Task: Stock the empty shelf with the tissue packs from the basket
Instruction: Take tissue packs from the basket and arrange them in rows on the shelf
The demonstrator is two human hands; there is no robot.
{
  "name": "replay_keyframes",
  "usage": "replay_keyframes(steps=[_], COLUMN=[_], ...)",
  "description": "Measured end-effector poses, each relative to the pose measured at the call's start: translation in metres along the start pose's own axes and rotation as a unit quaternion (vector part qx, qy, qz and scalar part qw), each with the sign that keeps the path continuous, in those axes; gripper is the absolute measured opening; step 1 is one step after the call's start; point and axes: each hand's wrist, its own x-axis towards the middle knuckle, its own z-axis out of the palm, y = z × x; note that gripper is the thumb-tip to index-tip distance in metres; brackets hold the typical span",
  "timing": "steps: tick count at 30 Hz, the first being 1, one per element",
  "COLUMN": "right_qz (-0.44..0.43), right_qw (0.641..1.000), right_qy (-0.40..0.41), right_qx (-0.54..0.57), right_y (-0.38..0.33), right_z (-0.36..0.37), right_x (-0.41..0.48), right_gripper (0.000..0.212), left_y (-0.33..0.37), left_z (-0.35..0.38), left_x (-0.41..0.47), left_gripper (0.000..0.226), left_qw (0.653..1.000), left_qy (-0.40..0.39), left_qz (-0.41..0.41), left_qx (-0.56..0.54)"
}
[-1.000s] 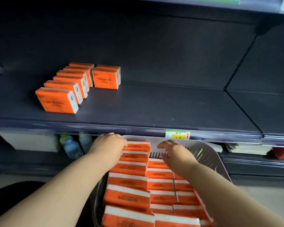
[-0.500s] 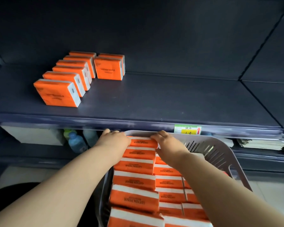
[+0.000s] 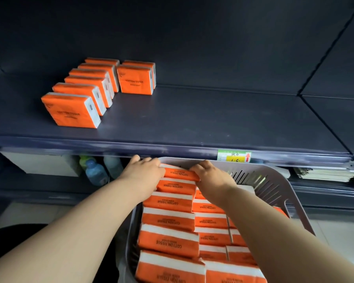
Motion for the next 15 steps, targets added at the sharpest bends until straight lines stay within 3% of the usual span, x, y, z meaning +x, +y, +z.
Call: replay_keyframes(steps=[7, 10, 15], right_qz=[0.035, 0.069, 0.116], right_qw=[0.999, 0.997, 0.992], right_qy=[-0.001, -0.013, -0.043], right_qx=[-0.01, -0.012, 0.032], right_y=[0.023, 0.034, 0.042], right_z=[-0.018, -0.022, -0.007], right_x=[-0.017, -0.024, -0.033], right_gripper=[0.048, 0.055, 0.05], left_y=[0.005, 0.013, 0.023], left_z=[-0.003, 0.0, 0.003], left_x=[0.004, 0.007, 0.014], left_gripper=[0.033, 0.04, 0.042], left_qw=[0.991, 0.986, 0.985], left_qy=[0.047, 0.029, -0.012], left_qz=[-0.002, 0.007, 0.011], left_qx=[-0.124, -0.165, -0.171])
